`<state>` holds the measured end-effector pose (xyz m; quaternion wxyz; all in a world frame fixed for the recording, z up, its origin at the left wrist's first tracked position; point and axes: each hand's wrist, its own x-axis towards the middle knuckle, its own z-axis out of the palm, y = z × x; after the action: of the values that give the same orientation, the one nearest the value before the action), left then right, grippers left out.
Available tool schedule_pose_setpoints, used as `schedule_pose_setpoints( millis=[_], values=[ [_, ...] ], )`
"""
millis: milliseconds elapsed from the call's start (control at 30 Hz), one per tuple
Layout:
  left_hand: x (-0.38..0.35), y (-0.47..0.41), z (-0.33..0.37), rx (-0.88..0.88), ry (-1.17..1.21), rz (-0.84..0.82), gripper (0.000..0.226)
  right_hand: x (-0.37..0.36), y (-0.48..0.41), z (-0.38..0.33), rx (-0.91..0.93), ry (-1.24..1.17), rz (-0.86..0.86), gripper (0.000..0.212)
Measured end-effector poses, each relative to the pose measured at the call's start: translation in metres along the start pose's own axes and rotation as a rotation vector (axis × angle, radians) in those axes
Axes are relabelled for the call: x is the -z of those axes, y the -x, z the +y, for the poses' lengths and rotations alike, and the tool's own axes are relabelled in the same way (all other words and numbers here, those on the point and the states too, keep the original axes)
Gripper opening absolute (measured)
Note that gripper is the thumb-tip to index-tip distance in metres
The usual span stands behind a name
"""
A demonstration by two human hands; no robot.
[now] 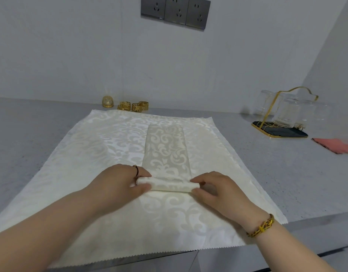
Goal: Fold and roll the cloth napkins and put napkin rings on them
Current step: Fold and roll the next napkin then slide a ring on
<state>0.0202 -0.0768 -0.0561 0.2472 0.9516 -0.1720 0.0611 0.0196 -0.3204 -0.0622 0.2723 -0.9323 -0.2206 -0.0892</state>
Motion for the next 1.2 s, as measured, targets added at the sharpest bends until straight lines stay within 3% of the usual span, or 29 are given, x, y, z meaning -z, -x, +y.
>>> schedule_pose_setpoints(
  millis=[133, 267, 467, 600, 700, 767, 833, 900, 1100, 1200],
  values=[
    [0.001, -0.013, -0.008, 0.172, 0.337, -0.024, 0.007, 0.001, -0.012, 0.003, -0.148, -0.198, -0.033, 0.006],
    [-0.002, -0.026, -0.009, 0.226, 0.408, 0.015, 0.013, -0.004, -0.03, 0.0, -0.293, -0.37, 0.043, 0.016],
    [-0.009, -0.034, -0.01, 0.204, 0.176, 0.147, 0.008, -0.014, -0.041, 0.002, -0.302, -0.175, 0.123, 0.012],
    [-0.007, -0.027, -0.011, -0.033, -0.008, 0.161, 0.009, -0.017, -0.039, 0.003, -0.049, 0.05, 0.226, 0.003],
    [-0.006, -0.023, -0.017, -0.202, -0.128, 0.054, 0.064, -0.016, -0.03, 0.005, 0.107, 0.197, 0.154, 0.021],
    [-0.007, -0.023, -0.02, -0.199, -0.162, 0.016, 0.077, -0.013, -0.026, 0.003, 0.097, 0.233, 0.053, 0.041],
    [-0.009, -0.026, -0.02, -0.184, -0.163, 0.049, 0.06, -0.011, -0.025, 0.002, 0.067, 0.238, 0.01, 0.048],
    [-0.009, -0.03, -0.015, -0.138, -0.178, 0.088, 0.039, -0.01, -0.028, 0.0, 0.051, 0.236, 0.035, 0.039],
    [0.004, -0.008, -0.008, -0.108, -0.115, 0.007, 0.016, 0.006, -0.012, -0.013, 0.033, 0.2, -0.055, 0.032],
    [0.008, 0.006, -0.006, -0.025, 0.061, -0.052, 0.015, 0.01, -0.001, -0.02, 0.026, 0.104, -0.145, 0.024]
  ],
)
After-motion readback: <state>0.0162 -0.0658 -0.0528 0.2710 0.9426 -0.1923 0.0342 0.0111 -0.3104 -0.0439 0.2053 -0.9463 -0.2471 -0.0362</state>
